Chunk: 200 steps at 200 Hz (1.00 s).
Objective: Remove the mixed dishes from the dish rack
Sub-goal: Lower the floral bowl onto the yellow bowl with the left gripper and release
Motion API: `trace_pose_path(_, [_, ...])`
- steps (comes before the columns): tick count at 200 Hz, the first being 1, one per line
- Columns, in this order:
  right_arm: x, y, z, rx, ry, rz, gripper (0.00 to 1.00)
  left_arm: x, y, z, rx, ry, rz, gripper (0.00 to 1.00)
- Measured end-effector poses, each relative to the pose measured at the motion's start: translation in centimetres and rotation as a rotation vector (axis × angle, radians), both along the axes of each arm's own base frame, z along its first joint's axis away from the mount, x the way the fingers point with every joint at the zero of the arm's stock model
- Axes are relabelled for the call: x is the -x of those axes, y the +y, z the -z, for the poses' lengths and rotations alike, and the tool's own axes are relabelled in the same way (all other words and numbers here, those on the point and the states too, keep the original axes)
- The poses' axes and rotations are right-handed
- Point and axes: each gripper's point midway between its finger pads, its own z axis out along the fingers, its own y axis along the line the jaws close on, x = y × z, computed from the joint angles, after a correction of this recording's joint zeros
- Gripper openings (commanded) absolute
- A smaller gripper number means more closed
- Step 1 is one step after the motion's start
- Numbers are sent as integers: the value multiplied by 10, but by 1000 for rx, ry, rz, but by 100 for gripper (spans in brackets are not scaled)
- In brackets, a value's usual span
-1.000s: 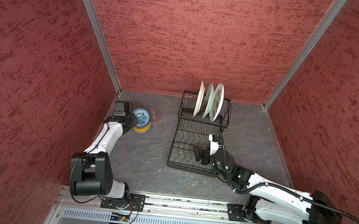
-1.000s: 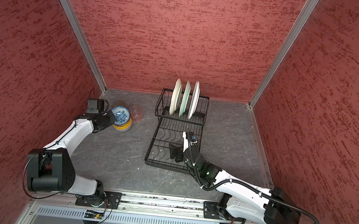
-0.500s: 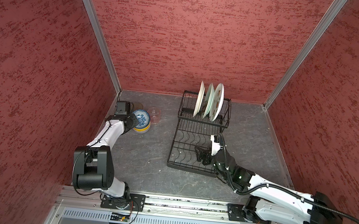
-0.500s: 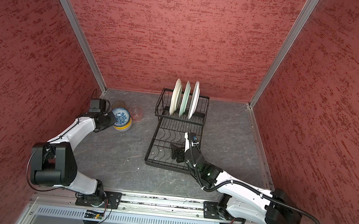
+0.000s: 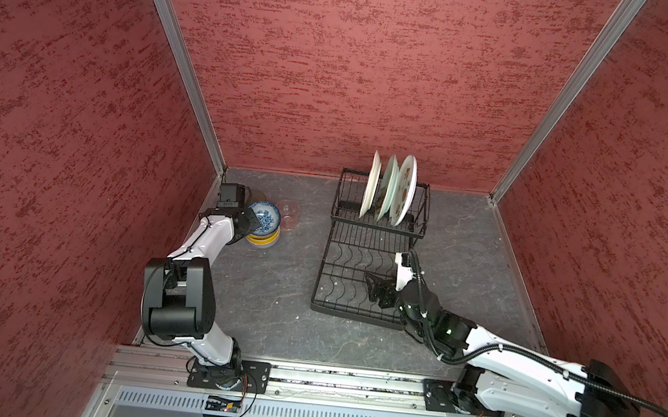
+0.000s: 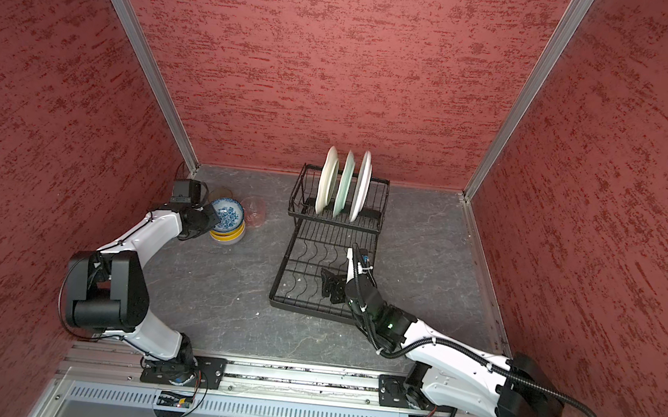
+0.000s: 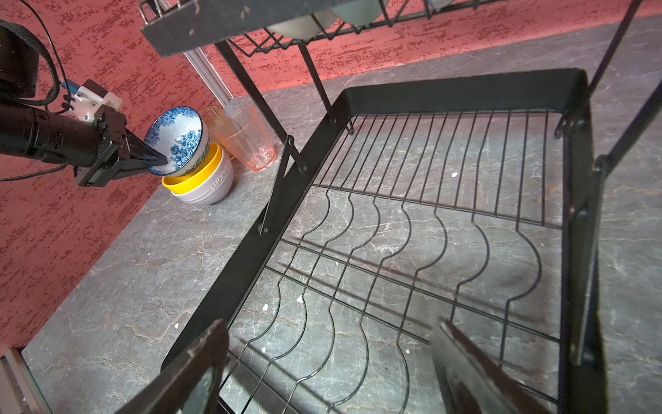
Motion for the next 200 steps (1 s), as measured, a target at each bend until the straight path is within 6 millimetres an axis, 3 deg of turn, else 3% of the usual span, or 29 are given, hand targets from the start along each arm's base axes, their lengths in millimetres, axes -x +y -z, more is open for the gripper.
trace_pose_path(14, [0, 0, 0, 1, 0, 3, 89, -2, -1, 1, -2, 1, 7, 15])
trace_pose_path(43, [0, -1, 3, 4, 4, 3, 89, -3, -1, 0, -11, -4, 10, 35])
trace_pose_path(56, [0, -1, 3, 5, 4, 4, 89, -4, -1, -1, -13, -7, 13, 64])
trace_pose_path(67, [0, -1, 3, 5, 6, 4, 89, -5, -2, -2, -11, -13, 12, 82])
trace_pose_path(70, [0, -1, 4, 6, 7, 4, 89, -5, -3, -2, -13, -14, 15, 95])
trace_pose_path(73, [0, -1, 4, 6, 7, 4, 89, -6, -3, -2, -11, -15, 14, 100])
trace_pose_path(109, [0, -1, 4, 7, 8, 5, 89, -9, -11, -11, -25, -35, 35, 100])
trace_pose_path(146, [0, -1, 4, 0, 12, 9, 89, -7, -26, -37, -54, -94, 67, 100])
trace_pose_path(173, [-1, -1, 6, -2, 20, 15, 94, -2, -48, -66, -64, -165, 124, 100])
trace_pose_path(200, [-3, -4, 12, 4, 36, 40, 99, 13, -84, -97, -44, -264, 236, 100])
